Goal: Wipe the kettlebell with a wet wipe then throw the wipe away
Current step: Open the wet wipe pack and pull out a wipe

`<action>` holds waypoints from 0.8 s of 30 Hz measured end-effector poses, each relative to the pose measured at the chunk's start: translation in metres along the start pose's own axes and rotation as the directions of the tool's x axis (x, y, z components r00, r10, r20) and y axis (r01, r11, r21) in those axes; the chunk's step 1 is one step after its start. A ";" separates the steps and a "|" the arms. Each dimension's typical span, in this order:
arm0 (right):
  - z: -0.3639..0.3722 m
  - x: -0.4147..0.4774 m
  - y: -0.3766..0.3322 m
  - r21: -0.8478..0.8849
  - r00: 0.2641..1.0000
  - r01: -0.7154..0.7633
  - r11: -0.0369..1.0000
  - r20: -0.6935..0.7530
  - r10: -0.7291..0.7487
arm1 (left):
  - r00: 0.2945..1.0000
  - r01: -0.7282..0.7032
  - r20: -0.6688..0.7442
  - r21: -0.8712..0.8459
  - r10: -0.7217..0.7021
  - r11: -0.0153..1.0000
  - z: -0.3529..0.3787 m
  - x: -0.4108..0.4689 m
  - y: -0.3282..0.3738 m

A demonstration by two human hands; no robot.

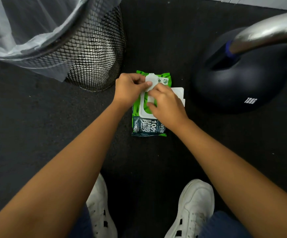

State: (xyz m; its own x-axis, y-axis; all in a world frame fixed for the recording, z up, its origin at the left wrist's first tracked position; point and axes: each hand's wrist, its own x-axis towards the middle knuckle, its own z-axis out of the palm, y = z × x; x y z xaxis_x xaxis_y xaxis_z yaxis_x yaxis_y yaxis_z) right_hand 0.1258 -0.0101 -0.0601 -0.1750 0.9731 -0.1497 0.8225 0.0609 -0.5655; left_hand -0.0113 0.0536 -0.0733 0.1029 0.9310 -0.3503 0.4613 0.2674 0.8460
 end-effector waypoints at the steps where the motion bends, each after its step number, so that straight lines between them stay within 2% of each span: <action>1: 0.001 0.001 -0.001 -0.003 1.000 0.010 1.000 -0.015 -0.010 | 1.000 0.002 0.004 0.000 -0.002 1.000 -0.001 0.000 0.000; 6: 0.005 0.000 -0.002 -0.003 0.995 0.042 0.999 -0.089 -0.043 | 1.000 0.022 0.012 -0.007 -0.022 1.000 -0.002 -0.001 0.002; 8: 0.003 0.000 0.000 0.080 0.995 -0.012 0.997 -0.098 0.020 | 1.000 0.018 0.013 -0.034 -0.017 0.999 -0.001 -0.004 0.003; 10: -0.003 -0.001 0.001 0.239 0.987 -0.059 0.969 -0.133 0.093 | 1.000 0.019 0.025 -0.073 -0.017 0.997 -0.002 -0.006 0.003; 14: -0.025 -0.006 -0.001 0.523 0.920 -0.141 0.841 -0.246 0.307 | 0.997 0.012 0.079 -0.089 -0.005 0.996 -0.005 -0.012 0.004; 18: -0.051 -0.003 0.003 0.699 0.826 -0.149 0.700 -0.302 0.477 | 0.992 0.015 0.124 -0.093 -0.003 0.996 -0.007 -0.021 0.001; 22: -0.075 -0.001 -0.004 0.777 0.834 -0.101 0.621 -0.275 0.479 | 0.985 0.093 0.152 -0.104 -0.077 0.990 -0.008 -0.035 0.002; 24: -0.081 -0.002 -0.010 0.814 0.855 -0.083 0.575 -0.238 0.460 | 0.990 0.065 0.125 -0.034 -0.061 0.997 -0.006 -0.044 0.001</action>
State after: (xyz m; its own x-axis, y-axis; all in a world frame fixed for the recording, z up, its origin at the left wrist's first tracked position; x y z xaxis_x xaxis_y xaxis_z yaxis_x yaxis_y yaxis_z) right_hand 0.1620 0.0057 0.0117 0.3574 0.9133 -0.1952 0.0475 -0.2265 -0.9728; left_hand -0.0204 0.0140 -0.0546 0.1839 0.8747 -0.4484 0.4372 0.3358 0.8343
